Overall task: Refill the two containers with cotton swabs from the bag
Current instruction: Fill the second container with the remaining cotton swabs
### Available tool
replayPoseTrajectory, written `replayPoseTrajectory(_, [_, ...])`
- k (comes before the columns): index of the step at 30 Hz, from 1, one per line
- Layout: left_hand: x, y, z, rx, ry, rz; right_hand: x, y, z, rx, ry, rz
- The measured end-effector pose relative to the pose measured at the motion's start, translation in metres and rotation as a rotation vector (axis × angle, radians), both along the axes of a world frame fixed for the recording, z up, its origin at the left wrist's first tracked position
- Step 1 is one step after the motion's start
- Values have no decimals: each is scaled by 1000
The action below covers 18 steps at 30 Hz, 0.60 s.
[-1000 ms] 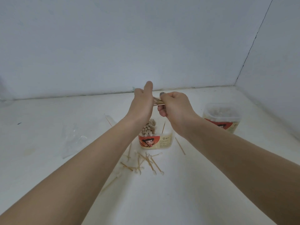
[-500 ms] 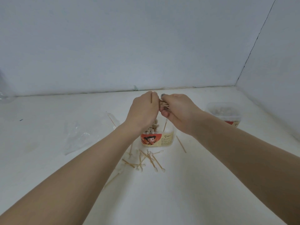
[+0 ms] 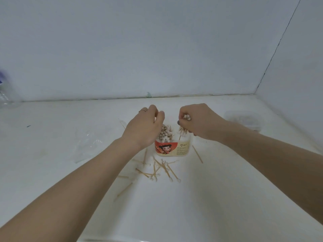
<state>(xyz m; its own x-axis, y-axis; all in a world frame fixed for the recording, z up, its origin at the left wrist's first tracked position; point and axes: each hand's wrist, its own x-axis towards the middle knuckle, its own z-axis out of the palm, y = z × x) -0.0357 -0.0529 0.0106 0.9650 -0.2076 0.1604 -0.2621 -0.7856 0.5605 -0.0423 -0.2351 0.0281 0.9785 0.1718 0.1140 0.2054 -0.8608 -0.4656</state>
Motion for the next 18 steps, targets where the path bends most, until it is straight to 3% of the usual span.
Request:
replayPoseTrajectory(9, [5, 2, -11, 12, 98, 2, 2, 7, -2, -235, 128, 132])
replayPoseTrajectory(18, [0, 3, -12, 17, 169, 4, -10, -6, 2, -132, -57, 73])
